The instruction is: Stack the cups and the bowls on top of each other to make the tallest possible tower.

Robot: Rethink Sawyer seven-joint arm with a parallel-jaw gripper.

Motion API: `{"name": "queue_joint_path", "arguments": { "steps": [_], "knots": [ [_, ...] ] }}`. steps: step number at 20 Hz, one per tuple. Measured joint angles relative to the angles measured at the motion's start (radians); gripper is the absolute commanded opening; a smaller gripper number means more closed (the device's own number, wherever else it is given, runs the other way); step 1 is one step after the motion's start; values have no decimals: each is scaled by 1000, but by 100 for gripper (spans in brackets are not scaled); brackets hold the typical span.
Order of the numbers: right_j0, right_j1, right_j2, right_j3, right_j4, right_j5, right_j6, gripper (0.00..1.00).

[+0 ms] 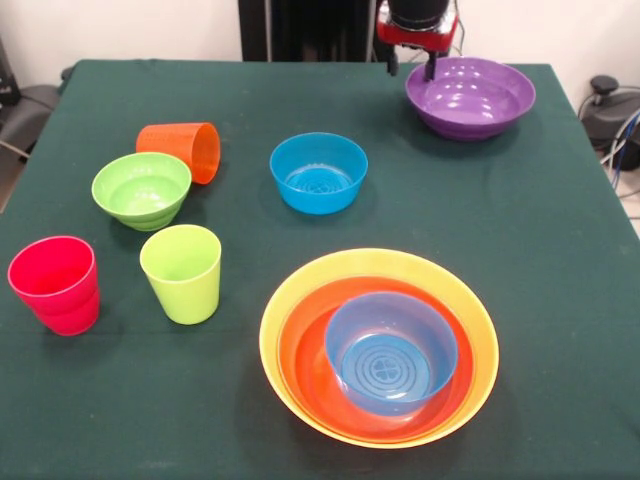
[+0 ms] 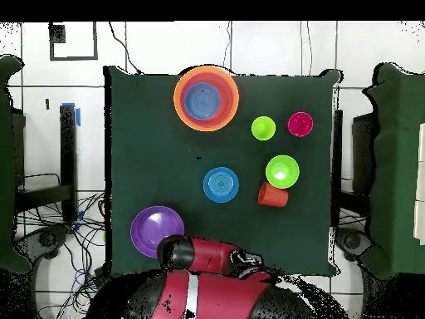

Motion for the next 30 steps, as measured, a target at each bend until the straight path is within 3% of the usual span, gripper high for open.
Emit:
{"name": "queue_joint_path", "arguments": {
  "steps": [1, 2, 17, 22, 30],
  "knots": [
    [0, 8, 0, 0, -4, -3, 0, 100],
    [0, 18, 0, 0, -8, -4, 0, 0],
    [-22, -26, 16, 1, -13, -3, 0, 0],
    [-40, -81, 23, 1, -14, 7, 0, 0],
    [-42, -193, 24, 1, -14, 106, 0, 0]
  ]
}}
